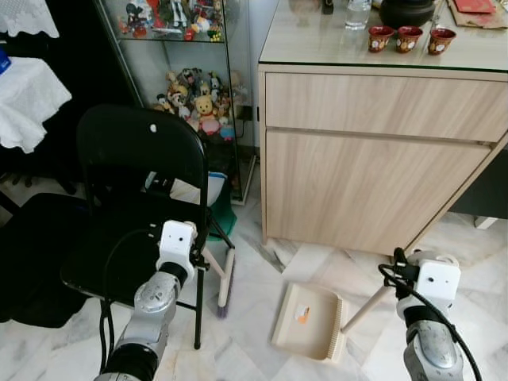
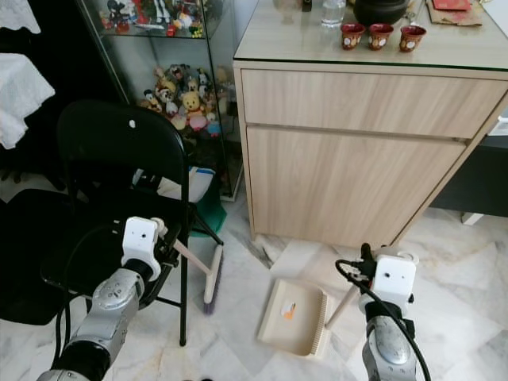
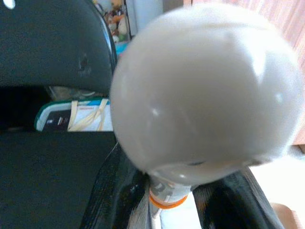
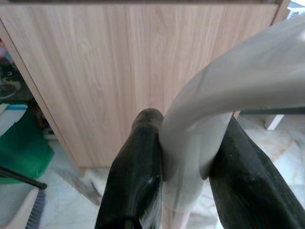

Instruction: Sweep floor

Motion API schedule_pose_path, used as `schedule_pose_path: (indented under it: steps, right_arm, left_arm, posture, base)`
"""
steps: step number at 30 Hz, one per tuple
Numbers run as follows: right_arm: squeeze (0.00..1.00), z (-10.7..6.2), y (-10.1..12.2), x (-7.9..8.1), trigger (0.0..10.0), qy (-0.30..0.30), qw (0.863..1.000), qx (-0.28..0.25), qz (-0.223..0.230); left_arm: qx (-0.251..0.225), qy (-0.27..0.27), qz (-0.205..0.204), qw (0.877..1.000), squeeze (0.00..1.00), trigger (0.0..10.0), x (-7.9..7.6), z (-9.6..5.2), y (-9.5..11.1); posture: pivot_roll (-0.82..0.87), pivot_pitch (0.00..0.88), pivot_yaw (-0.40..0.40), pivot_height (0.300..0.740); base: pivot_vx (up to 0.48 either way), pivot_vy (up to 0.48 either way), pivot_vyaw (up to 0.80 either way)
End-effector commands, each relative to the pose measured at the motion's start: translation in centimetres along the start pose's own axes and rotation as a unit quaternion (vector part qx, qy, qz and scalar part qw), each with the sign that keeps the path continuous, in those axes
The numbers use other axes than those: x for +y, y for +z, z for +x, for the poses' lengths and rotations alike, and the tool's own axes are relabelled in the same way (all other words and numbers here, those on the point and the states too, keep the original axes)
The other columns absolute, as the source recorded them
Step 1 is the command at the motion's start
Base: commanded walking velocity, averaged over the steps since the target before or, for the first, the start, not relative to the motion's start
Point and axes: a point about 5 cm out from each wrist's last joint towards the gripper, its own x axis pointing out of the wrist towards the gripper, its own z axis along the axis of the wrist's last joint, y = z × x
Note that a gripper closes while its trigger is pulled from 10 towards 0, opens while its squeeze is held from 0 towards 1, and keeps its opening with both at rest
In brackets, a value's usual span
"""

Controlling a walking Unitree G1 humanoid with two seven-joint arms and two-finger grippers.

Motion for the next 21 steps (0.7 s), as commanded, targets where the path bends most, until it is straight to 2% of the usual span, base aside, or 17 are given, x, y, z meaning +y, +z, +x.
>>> schedule_pose_path:
  steps: [1,8,10,21]
  right_arm:
    - [0.00,0.70,1.57,0.02,10.0,-0.009,0.999,-0.032,0.009]
    - [0.00,1.15,2.10,0.04,10.0,-0.019,0.999,-0.036,0.027]
    - [0.00,1.04,1.98,0.13,10.0,-0.011,0.999,-0.034,0.014]
    - [0.00,0.69,1.59,0.42,10.0,0.001,0.999,-0.028,0.014]
  left_arm:
    - [-0.013,-0.001,0.009,1.000,0.00,10.0,0.05,0.49,0.76]
    - [-0.015,0.002,0.009,1.000,0.00,10.0,0.23,0.26,0.66]
    - [-0.015,0.003,0.009,1.000,0.00,10.0,0.22,0.17,0.58]
    - [-0.017,0.003,0.006,1.000,0.00,10.0,0.02,0.20,0.58]
  posture:
    - [-0.08,0.120,0.066,0.740]
    - [-0.08,0.110,0.060,0.740]
    - [-0.08,0.107,0.058,0.740]
    - [-0.08,0.090,0.053,0.740]
  base:
    - [0.000,0.000,0.00]
    - [0.000,-0.250,0.00]
    - [0.000,-0.253,0.00]
    - [0.000,-0.253,0.00]
